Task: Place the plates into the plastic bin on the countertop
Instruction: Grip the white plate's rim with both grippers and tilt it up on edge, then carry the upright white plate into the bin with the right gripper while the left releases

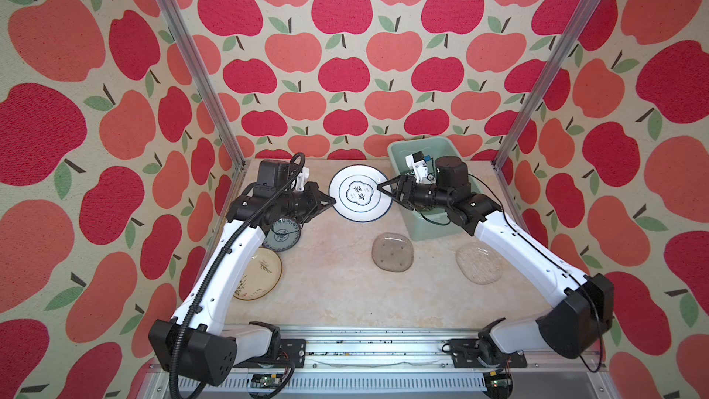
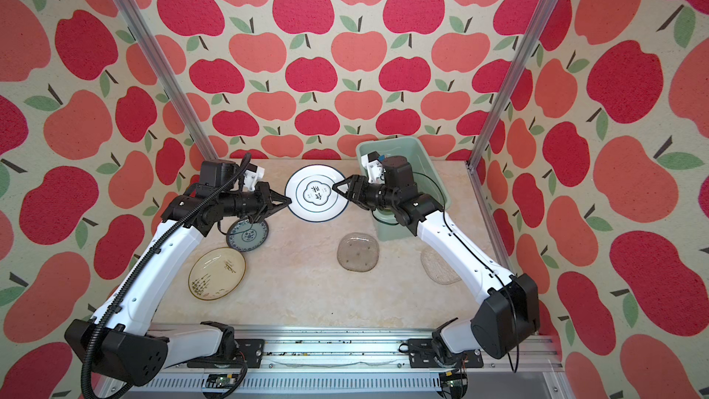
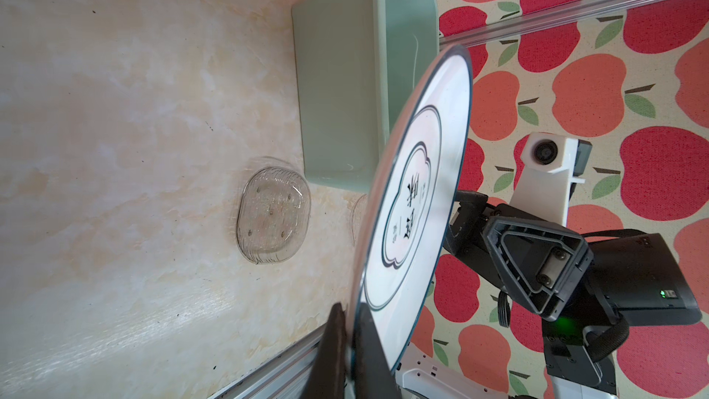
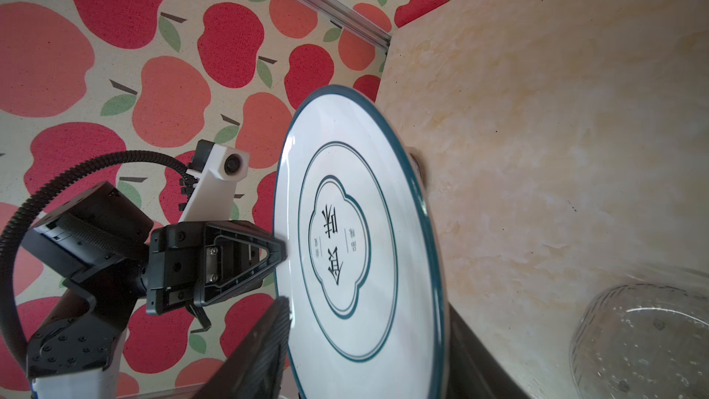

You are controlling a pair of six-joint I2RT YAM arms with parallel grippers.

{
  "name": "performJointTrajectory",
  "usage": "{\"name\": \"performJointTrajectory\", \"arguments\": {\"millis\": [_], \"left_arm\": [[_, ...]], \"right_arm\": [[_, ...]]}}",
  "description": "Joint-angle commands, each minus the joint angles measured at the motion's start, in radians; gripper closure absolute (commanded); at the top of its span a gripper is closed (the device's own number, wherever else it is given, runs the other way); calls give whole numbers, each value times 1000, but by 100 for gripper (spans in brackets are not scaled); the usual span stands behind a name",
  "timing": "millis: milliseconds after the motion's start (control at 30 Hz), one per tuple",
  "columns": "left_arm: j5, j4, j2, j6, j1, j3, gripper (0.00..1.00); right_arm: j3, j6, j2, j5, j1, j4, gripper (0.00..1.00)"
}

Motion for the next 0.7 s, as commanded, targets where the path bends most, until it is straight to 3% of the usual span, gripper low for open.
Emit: {"name": "performJointTrajectory", "arguments": {"millis": [0, 667], "left_arm": [[7, 68, -18, -23, -11, 18, 100], [-13, 100, 30, -43, -90, 41, 97]], "right_arm": [[-10, 42, 21, -52, -2, 67, 48], [-1, 78, 32, -50, -5, 101, 92]]}}
